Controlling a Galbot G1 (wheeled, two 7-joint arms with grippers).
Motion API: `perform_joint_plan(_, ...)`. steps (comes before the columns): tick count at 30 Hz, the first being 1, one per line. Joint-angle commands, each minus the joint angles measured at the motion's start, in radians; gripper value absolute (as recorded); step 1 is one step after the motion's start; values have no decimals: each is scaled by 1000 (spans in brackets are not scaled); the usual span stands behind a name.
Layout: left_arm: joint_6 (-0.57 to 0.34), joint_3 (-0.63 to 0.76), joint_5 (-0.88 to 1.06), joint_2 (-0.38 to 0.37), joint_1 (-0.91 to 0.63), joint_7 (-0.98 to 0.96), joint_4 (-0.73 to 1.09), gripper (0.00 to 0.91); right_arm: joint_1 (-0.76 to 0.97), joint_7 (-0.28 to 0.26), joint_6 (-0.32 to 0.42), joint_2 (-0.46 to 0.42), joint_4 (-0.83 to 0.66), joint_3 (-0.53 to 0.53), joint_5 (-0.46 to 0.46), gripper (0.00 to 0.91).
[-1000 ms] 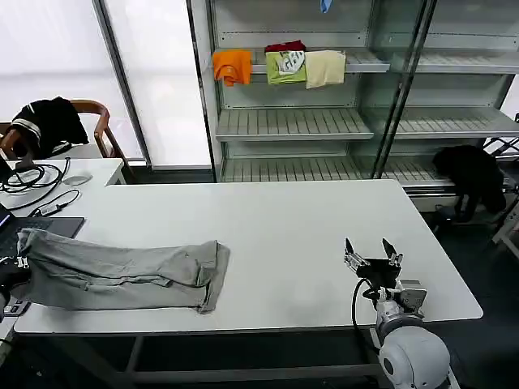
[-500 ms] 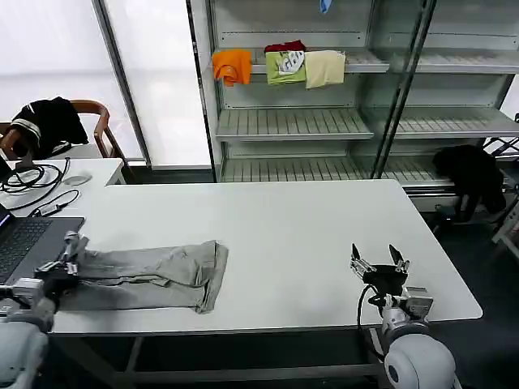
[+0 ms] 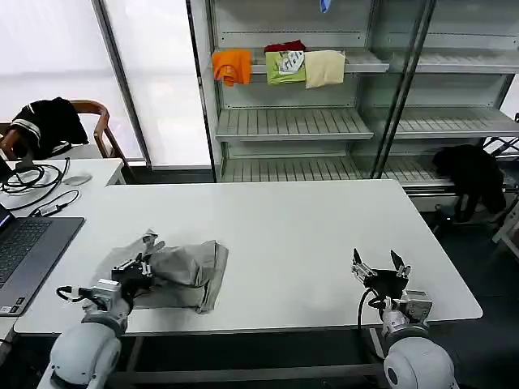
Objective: Fold and organize the clothes.
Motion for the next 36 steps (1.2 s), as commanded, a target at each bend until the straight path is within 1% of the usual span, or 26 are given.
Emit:
perform_joint_plan(1, 21, 158, 21, -38, -30, -23, -38, 0, -1, 1, 2, 7, -8, 1, -3, 907)
perform_joint_plan(6, 21, 197, 30, -40, -41, -26, -46, 0, -8, 0, 5, 13, -11, 0, -7, 907)
perform_joint_plan(14, 22, 223, 23, -44, -79, -27, 5, 0, -16, -1, 8, 25, -18, -5, -19, 907)
perform_joint_plan(22, 21, 240, 32, -76, -98, -18, 71, 10, -21, -2, 11, 32, -21, -11, -24, 907)
perform_joint_plan(23, 21, 242, 29, -82, -100, -18, 80, 71, -21, -2, 12, 32, -22, -12, -25, 907)
perform_joint_plan(24, 21, 244, 29, -86, -101, -19, 86, 202, -21, -2, 12, 34, -24, -14, -27, 907)
perform_joint_plan(25, 20, 246, 27, -91, -102, -17, 88, 202, -20, -1, 13, 35, -27, -14, -28, 907)
perform_joint_plan(26, 20, 247, 21, -96, -103, -16, 95, 907, -20, -1, 13, 36, -27, -14, -28, 907)
perform_joint_plan(32, 11, 249, -99, -113, -102, -20, 96, 907, -16, -1, 12, 35, -24, -17, -29, 907)
perform_joint_plan(35, -15, 256, -151, -126, -101, -21, 71, 907, -12, 2, 11, 38, -24, -21, -31, 907)
perform_joint_plan(36, -19, 260, -201, -128, -101, -23, 61, 907, -7, 3, 10, 38, -24, -21, -31, 907)
